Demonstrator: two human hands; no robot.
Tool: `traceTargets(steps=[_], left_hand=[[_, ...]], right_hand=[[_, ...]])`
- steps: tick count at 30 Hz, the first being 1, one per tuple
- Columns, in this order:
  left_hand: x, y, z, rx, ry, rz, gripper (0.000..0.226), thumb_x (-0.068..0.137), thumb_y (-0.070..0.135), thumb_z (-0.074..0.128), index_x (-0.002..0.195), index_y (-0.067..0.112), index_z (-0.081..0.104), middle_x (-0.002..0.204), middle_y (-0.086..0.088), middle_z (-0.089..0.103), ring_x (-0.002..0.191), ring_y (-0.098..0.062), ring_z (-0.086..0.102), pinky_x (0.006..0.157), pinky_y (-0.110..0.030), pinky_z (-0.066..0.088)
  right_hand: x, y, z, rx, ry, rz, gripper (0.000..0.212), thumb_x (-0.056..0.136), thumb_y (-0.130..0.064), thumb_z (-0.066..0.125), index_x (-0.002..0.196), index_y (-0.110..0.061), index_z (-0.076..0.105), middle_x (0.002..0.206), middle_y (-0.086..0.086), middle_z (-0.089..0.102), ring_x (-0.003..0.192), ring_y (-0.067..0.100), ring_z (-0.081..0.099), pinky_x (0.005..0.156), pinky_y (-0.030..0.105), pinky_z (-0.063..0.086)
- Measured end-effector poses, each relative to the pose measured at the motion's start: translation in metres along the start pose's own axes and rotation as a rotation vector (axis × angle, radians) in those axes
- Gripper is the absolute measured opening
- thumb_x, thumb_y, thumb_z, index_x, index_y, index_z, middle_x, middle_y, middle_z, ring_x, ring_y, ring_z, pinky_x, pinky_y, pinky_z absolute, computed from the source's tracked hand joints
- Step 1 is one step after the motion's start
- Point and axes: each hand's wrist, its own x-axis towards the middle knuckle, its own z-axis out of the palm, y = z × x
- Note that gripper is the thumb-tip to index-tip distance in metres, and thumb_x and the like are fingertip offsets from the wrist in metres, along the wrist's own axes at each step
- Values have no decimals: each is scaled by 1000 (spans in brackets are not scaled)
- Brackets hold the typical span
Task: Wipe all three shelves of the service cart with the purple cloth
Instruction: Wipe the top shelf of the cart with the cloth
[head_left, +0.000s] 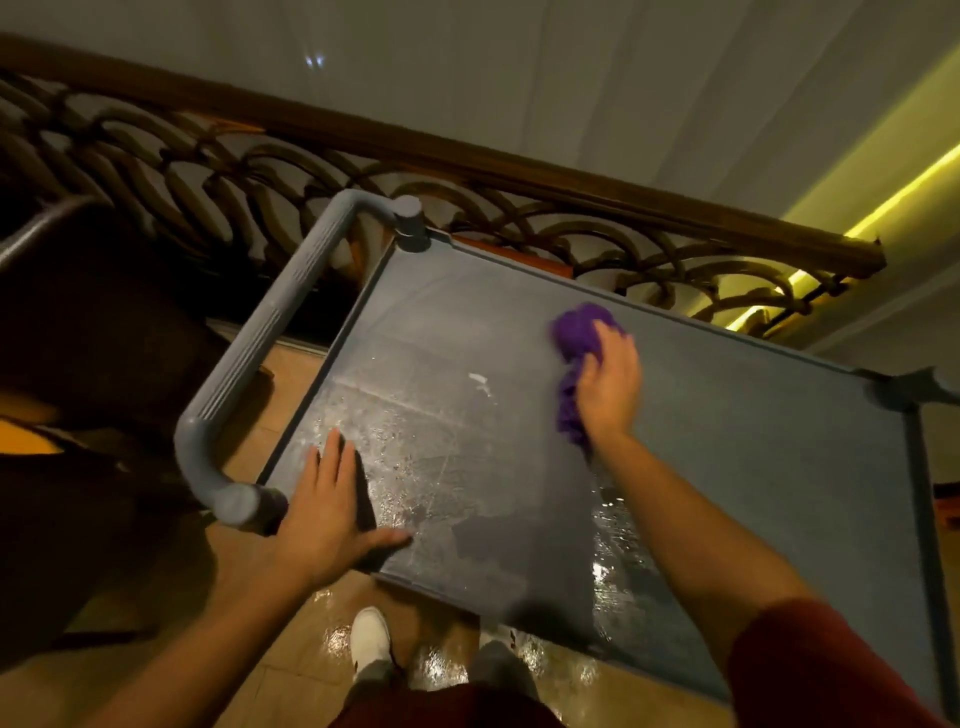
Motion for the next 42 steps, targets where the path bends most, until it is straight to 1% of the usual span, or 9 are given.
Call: traceTargets(steps=[3,12,18,25,29,33,36,39,42], left_hand=[[-16,-7,16,84,-43,-50,139,65,95,37,154,6,-23,157,-18,-37,146,-39,-32,123,-58,-4],[-32,3,14,60,28,-116,132,74,85,50,157,3,-12,164,-17,-24,151,-36,-21,124,-47,-5],[-62,13,30,-133,101,-214,139,65,96,39,157,6,-13,163,-13,-26,151,-31,-24,121,-44,-14],[-61,-14,25,54,-39,-116,138,66,94,44,155,10,-20,163,-15,-26,149,-28,-25,120,-41,-13],[-58,-14,18,40,-39,-115,134,71,83,60,158,11,-12,166,-13,-20,153,-30,-18,124,-44,-8],[-72,-2,33,184,147,-219,128,75,77,62,158,6,-4,168,-16,-9,154,-35,-13,124,-53,-3],[-88,7,51,90,137,-342,133,74,77,63,157,8,-12,166,-15,-19,152,-36,-20,122,-57,-4],[-89,11,55,60,89,-354,136,74,73,68,157,7,-17,164,-16,-25,150,-37,-24,124,-55,-2],[-86,12,55,94,93,-366,135,75,66,73,156,6,-17,164,-19,-26,150,-39,-24,124,-55,0]], right_hand=[[-12,-16,23,-4,22,50,49,95,0,52,142,-14,56,154,12,48,148,30,37,121,45,30],[-74,-87,89,168,-540,-564,51,85,6,52,127,-18,69,139,7,63,135,24,53,120,39,35],[-25,-83,79,140,-277,-122,58,91,2,52,141,-28,56,153,8,49,134,30,53,113,36,41],[-123,-92,90,232,-903,-436,44,87,1,58,92,-39,74,127,2,68,99,11,66,75,12,54],[-112,-59,38,84,-1177,-548,55,82,12,58,81,-42,71,128,7,69,121,23,62,109,32,46],[-119,-107,54,243,-951,-517,57,84,12,53,111,-35,70,132,8,64,116,23,62,86,17,55],[-135,-132,84,108,-938,-652,66,87,1,61,146,-24,47,149,8,50,132,26,52,105,35,52],[-163,-107,100,-112,-801,-746,60,94,-10,61,150,-22,45,159,5,41,149,26,34,122,47,32],[-185,-89,97,-172,-644,-820,50,96,-26,60,146,-29,50,153,2,49,141,25,39,116,45,39]])
